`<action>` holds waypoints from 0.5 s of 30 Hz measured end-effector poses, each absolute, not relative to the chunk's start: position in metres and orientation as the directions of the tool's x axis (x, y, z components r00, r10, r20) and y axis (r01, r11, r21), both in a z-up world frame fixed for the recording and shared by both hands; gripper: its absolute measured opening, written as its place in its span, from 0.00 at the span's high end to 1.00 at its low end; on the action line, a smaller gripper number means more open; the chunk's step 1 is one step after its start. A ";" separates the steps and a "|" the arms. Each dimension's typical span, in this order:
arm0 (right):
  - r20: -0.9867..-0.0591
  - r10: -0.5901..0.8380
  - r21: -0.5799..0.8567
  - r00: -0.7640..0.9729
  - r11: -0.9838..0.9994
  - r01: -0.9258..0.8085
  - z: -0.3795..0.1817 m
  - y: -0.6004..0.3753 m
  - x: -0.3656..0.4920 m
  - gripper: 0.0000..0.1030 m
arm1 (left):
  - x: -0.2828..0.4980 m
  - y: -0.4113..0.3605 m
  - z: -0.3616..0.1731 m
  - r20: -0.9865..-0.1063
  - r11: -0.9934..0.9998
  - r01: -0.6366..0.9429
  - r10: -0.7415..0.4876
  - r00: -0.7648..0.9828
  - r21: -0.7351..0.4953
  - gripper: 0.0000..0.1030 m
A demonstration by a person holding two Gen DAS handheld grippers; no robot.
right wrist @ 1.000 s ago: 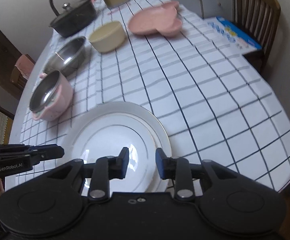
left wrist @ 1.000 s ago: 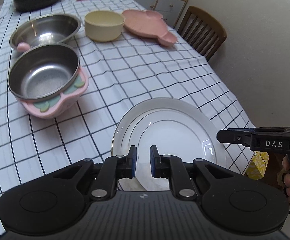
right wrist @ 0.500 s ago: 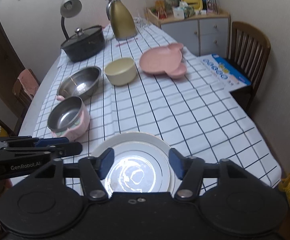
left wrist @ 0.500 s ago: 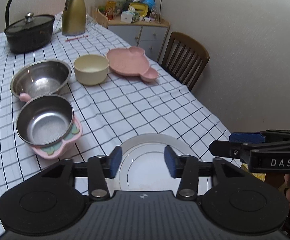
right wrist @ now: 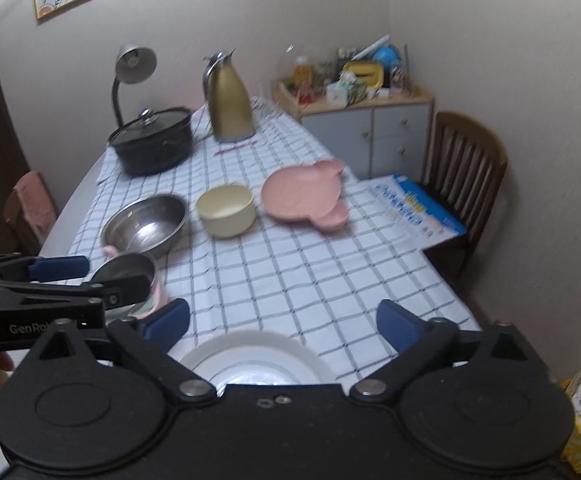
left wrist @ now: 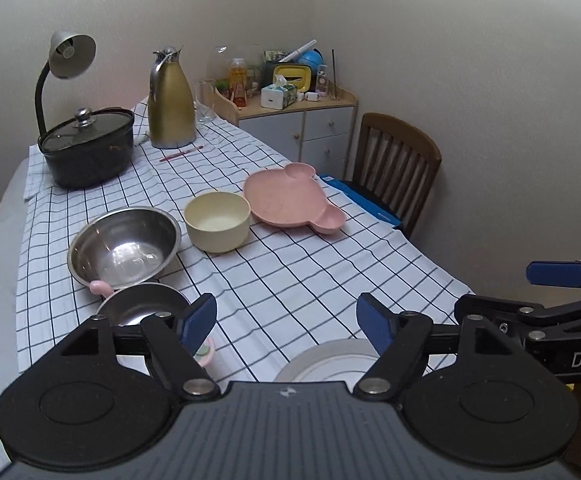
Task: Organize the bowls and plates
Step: 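Move both tools to the pink bear-shaped plate and grip its rim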
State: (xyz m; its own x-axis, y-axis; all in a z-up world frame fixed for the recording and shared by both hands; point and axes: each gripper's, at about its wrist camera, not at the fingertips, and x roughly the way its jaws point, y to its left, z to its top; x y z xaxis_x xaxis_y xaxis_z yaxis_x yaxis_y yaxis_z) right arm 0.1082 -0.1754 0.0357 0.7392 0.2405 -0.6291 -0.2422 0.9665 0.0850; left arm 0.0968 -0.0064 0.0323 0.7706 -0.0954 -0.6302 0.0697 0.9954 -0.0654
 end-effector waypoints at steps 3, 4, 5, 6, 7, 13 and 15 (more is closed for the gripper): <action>-0.626 0.228 0.079 0.746 0.970 -0.230 0.037 -0.172 0.116 0.02 | 0.112 -0.006 0.035 -0.637 0.997 0.050 -0.072 0.768 -0.052 0.26; -0.626 0.224 0.079 0.747 0.971 -0.224 0.037 -0.171 0.120 0.02 | 0.118 -0.005 0.035 -0.638 0.998 0.045 -0.067 0.767 -0.051 0.26; -0.627 0.225 0.082 0.746 0.971 -0.223 0.037 -0.171 0.124 0.01 | 0.124 -0.004 0.035 -0.640 0.998 0.039 -0.062 0.766 -0.050 0.26; -0.629 0.226 0.083 0.744 0.971 -0.224 0.036 -0.170 0.128 0.01 | 0.130 -0.004 0.034 -0.643 0.998 0.034 -0.057 0.763 -0.048 0.25; -0.631 0.224 0.082 0.743 0.971 -0.224 0.034 -0.169 0.134 0.01 | 0.138 -0.003 0.034 -0.648 0.999 0.030 -0.051 0.760 -0.044 0.25; -0.651 0.194 0.084 0.733 0.979 -0.185 0.023 -0.165 0.178 0.00 | 0.195 -0.003 0.031 -0.665 1.000 0.014 -0.016 0.746 -0.008 0.25; -0.665 0.184 0.091 0.724 0.982 -0.166 0.019 -0.164 0.196 0.00 | 0.217 -0.002 0.031 -0.667 1.000 0.010 -0.014 0.745 -0.010 0.25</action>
State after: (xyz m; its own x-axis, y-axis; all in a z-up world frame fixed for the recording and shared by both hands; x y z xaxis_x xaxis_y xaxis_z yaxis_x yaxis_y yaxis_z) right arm 0.1959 -0.1643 0.0188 0.7237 0.1838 -0.6652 -0.1658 0.9820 0.0909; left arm 0.2169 -0.0015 0.0310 0.7450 -0.0142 -0.6669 0.0098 0.9999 -0.0103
